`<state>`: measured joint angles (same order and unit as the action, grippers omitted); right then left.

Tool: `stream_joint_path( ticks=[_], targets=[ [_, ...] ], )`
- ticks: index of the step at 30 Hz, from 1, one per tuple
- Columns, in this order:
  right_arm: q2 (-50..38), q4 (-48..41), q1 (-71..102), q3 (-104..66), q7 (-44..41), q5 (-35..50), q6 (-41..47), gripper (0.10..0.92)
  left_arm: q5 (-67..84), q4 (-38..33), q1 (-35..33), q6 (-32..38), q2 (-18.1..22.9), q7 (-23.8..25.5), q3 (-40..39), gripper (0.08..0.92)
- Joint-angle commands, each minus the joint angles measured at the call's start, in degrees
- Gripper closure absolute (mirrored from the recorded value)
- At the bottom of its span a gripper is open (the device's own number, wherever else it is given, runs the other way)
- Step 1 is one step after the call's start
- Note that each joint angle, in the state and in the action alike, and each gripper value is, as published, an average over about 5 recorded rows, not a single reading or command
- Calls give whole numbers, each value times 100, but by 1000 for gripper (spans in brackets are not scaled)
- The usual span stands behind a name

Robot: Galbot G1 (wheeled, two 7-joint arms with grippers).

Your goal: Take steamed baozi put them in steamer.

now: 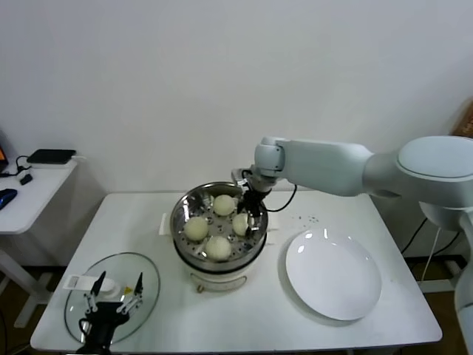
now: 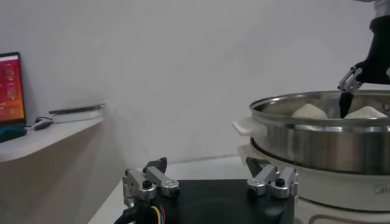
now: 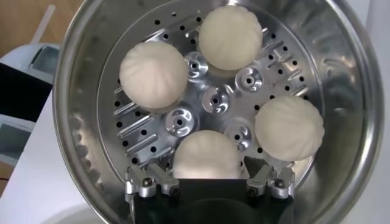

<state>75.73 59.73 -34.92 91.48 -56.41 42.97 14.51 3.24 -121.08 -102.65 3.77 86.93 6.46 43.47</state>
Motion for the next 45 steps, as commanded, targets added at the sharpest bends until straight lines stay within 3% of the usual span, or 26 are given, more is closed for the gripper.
stream_joint_path(
  ticks=[1,12,26,37,41,45],
  targets=[
    [-38,-2,-186,-77,-57,183,-10,203,-5,-7,-5,-2,1,2,-11,177],
    [-696,639,-916,-381,41,624,-100,203,-32,-67,12,-16,4,9,-40,177],
    [-3339,2625,-203,-1810,1466,-78,-33,203,-289,-185,80,-66,74,-4,-233,177],
    [-5209,3953,3656,-5625,2740,-739,-43,203,-588,-261,72,-101,137,-44,-562,177],
    [-5279,4204,5822,-7620,3393,-954,-391,203,-587,-243,36,-52,128,-124,-657,177],
    [-4749,4385,7890,-9517,3986,-1158,-726,203,-580,-242,-4,-2,117,-212,-759,177]
  ],
)
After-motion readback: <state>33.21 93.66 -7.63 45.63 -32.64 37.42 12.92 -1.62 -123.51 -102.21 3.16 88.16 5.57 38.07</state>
